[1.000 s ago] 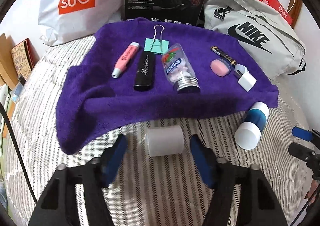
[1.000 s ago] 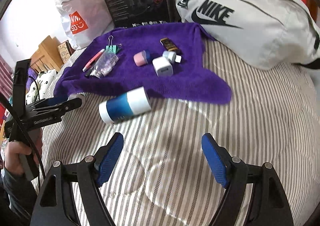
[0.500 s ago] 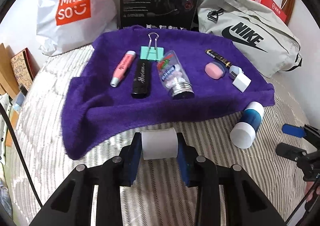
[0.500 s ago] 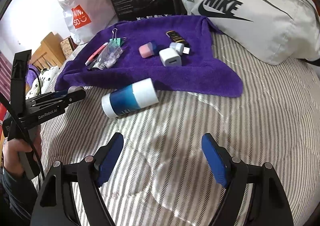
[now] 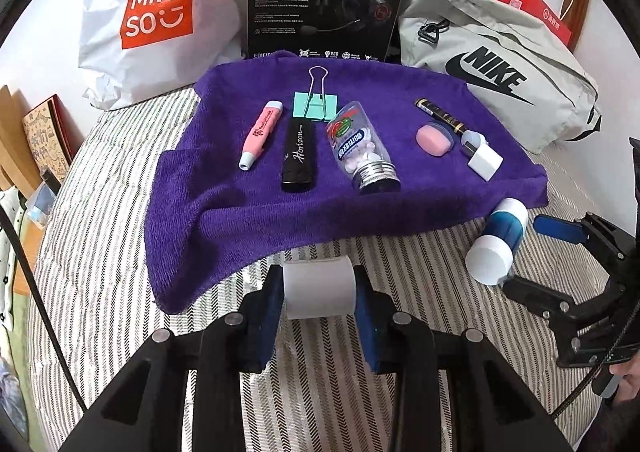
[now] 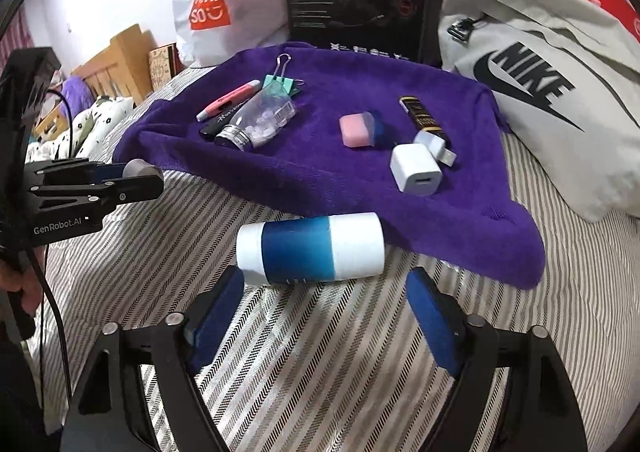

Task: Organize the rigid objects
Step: 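Grasp the white roll with the left gripper while the right gripper grasps the blue-and-white cylinder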

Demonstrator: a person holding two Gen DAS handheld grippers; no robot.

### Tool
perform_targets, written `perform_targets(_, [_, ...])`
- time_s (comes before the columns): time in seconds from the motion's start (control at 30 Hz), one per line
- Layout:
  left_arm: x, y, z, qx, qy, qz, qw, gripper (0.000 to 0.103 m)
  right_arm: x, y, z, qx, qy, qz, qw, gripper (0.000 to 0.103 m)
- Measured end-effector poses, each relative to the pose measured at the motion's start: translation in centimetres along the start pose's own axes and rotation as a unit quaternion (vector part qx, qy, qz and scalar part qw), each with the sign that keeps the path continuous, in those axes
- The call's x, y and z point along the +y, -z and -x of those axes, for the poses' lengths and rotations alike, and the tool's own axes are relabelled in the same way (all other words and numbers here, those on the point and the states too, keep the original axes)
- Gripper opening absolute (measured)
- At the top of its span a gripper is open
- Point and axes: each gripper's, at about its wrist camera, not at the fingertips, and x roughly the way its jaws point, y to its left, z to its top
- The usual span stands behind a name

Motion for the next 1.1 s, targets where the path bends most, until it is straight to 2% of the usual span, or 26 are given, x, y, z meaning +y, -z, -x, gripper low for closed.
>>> perform_targets(0.1, [-0.1,0.0,-0.2,0.003,0.003,-0.001,1.0000,0.032,0.1,0.1,0.1,-0.009,-0.013,-0.005,1.000,0.100])
perform_targets(0.23, [-0.1,0.1,-0.3,0.005,0.007,-0.003,1.0000,0.032,-0.1,0.0,-0.2,-0.016,-0.021,-0.019,0.999,0.102])
perform_targets(0.5, [0.1,0.2,-0.3,0.007,0.009,-0.001,0.9999,0.032,0.0,-0.7,-1.9,-0.008,-0.006,-0.011,1.000,0.102])
perform_targets(0.67, [0.1,0.3,-0.5,0.008,0.009,0.000,0.9999,0.032,-0.1,-1.0,-2.4,-0.015,-0.003,-0.014,1.000,0.095])
perform_targets(0.73, [0.1,0.3,-0.4,0.007,0.009,0.000,0.9999,0.032,-0.1,-1.0,-2.7,-0.009,-0.016,-0.016,1.000,0.076])
perform_targets(1.1, [-0.1,-0.2,0.9,-0.007,0.018,-0.009,0.9998,0.032,-1.3,-0.2,-0.1,-0.012,-0.022,-0.022,0.999,0.076])
